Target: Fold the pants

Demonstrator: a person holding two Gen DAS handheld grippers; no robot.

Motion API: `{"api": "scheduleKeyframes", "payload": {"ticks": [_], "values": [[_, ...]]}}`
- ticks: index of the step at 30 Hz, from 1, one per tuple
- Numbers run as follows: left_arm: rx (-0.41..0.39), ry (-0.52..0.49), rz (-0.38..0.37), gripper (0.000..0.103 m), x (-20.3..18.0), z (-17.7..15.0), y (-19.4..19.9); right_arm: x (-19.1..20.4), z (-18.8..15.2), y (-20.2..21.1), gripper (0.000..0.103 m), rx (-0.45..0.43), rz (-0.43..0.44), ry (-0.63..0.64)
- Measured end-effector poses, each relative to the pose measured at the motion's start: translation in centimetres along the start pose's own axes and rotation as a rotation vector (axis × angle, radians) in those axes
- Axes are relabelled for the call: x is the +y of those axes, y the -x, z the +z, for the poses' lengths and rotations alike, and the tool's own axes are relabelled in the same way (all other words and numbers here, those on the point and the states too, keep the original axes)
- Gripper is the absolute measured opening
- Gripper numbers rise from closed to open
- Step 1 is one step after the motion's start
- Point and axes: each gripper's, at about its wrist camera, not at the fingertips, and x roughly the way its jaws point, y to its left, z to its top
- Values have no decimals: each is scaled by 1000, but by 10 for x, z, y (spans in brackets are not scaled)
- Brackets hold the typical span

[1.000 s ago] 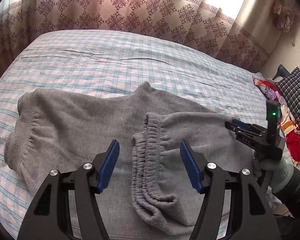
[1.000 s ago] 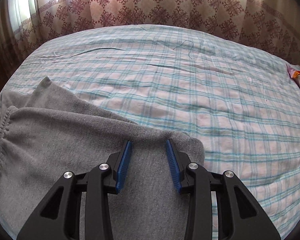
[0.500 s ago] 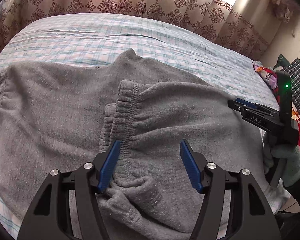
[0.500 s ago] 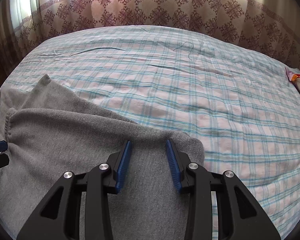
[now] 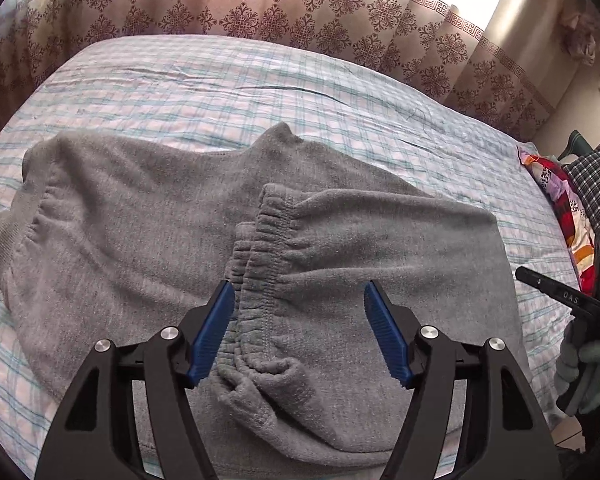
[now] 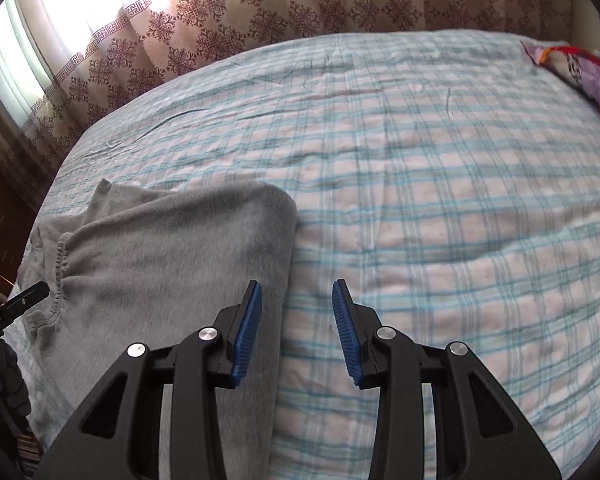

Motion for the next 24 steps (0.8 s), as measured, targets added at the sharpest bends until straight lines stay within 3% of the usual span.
{"api": "scheduleKeyframes", "payload": {"ticks": [3, 8, 10, 15, 19, 24], "values": [[0, -64, 15, 74, -27, 4, 4, -9, -18, 0, 37, 45, 80, -63], [38, -135, -91, 76, -77, 11, -3, -7, -37, 0, 41, 88, 206, -108], [72, -149, -133, 76, -97, 13, -12, -4, -41, -1, 52, 93, 199, -96], [148, -171, -192, 77, -139, 14, -37, -1, -53, -5, 53, 127, 212, -83], [176, -186, -197, 77, -160, 16, -51, 3, -59, -3, 53, 136, 232, -50], [192, -232, -147, 77, -181, 17, -62, 8, -66, -4, 53, 145, 248, -31]]}}
